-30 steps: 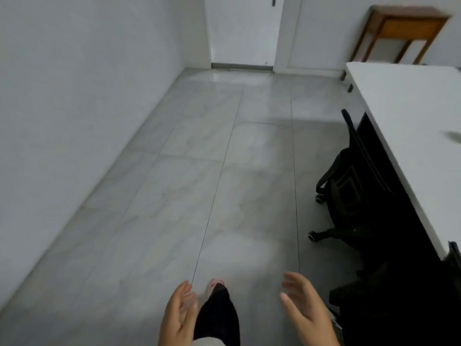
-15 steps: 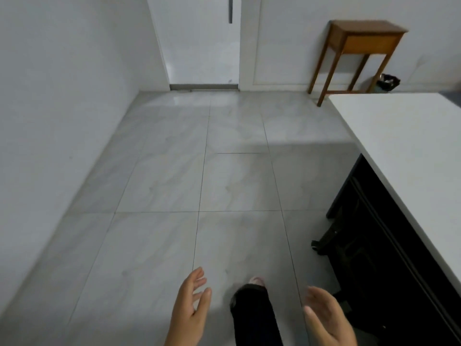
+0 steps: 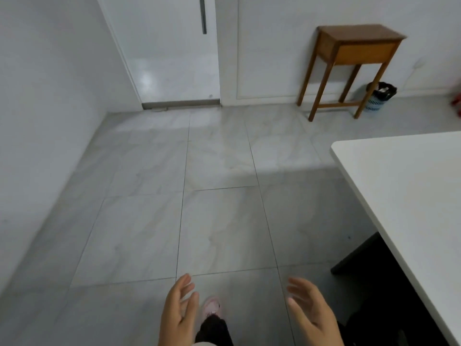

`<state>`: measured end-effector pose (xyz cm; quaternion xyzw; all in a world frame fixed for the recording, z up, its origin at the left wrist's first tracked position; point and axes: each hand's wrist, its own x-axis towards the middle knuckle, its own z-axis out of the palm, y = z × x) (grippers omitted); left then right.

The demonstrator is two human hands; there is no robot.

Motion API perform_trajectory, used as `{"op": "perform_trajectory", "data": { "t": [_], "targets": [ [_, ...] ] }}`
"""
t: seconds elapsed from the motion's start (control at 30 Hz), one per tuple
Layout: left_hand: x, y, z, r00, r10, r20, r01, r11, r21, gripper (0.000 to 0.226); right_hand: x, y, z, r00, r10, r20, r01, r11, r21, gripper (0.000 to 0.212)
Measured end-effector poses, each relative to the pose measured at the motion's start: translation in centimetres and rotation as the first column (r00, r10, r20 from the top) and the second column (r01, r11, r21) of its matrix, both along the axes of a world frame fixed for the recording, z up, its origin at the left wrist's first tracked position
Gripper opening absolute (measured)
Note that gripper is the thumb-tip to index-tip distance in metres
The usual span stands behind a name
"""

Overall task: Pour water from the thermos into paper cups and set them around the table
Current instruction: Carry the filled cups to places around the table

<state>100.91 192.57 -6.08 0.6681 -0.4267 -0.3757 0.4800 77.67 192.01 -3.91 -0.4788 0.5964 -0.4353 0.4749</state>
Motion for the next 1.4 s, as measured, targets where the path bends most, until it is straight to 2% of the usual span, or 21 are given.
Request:
{"op": "perform_trajectory", "data": {
  "t": [0.17,0.37,0.5,0.6,0.7,0.87,1.03,1.17,1.27,1.4],
  "targets": [
    [0.3,-13.1,-2.6,0.999,-0.036,-0.014,0.037,0.997,0.071,0.033,-0.4,-11.9,-1.6,0.995,-0.093,-0.021,0.094,0.994,0.058,0.038],
    [-0.7,-32.9,-0.9,0.966,-0.260,-0.006,0.260,0.966,0.017,0.043,-0.3,-29.2,0.8,0.983,-0.179,-0.033,0.179,0.984,-0.003,0.039],
    [-3.0,-44.3,-0.2,0.922,-0.384,0.052,0.386,0.923,-0.017,0.040,-1.8,-37.8,1.7,0.963,-0.270,-0.016,0.269,0.963,-0.027,0.033],
    [-5.7,-51.3,-1.3,0.897,-0.433,0.088,0.435,0.901,0.002,0.038,-3.9,-42.8,0.6,0.926,-0.378,0.015,0.378,0.926,0.008,0.036],
    [-8.9,-58.3,-2.5,0.912,-0.408,0.046,0.406,0.913,0.037,0.040,-6.8,-48.6,-1.2,0.883,-0.470,0.006,0.469,0.882,0.055,0.043],
    [-15.5,-71.5,-1.3,0.911,-0.411,-0.028,0.412,0.910,0.053,0.035,-13.5,-61.1,-1.3,0.859,-0.509,-0.060,0.512,0.857,0.056,0.030],
    [-22.1,-83.2,1.5,0.864,-0.503,-0.027,0.503,0.864,0.000,0.035,-19.1,-71.9,0.7,0.864,-0.500,-0.061,0.501,0.865,0.005,0.030],
    [-26.4,-90.2,0.6,0.832,-0.554,-0.036,0.554,0.832,0.009,0.033,-22.0,-77.1,-0.5,0.836,-0.547,-0.044,0.548,0.836,0.005,0.035],
    [-30.8,-97.2,-0.9,0.786,-0.617,-0.038,0.619,0.785,0.026,0.034,-25.1,-82.1,-1.8,0.763,-0.646,-0.019,0.646,0.763,0.012,0.040],
    [-38.7,-106.7,-0.4,0.629,-0.777,-0.003,0.777,0.629,0.003,0.034,-30.0,-88.9,-1.3,0.621,-0.783,-0.035,0.782,0.622,-0.042,0.042]
  ]
}}
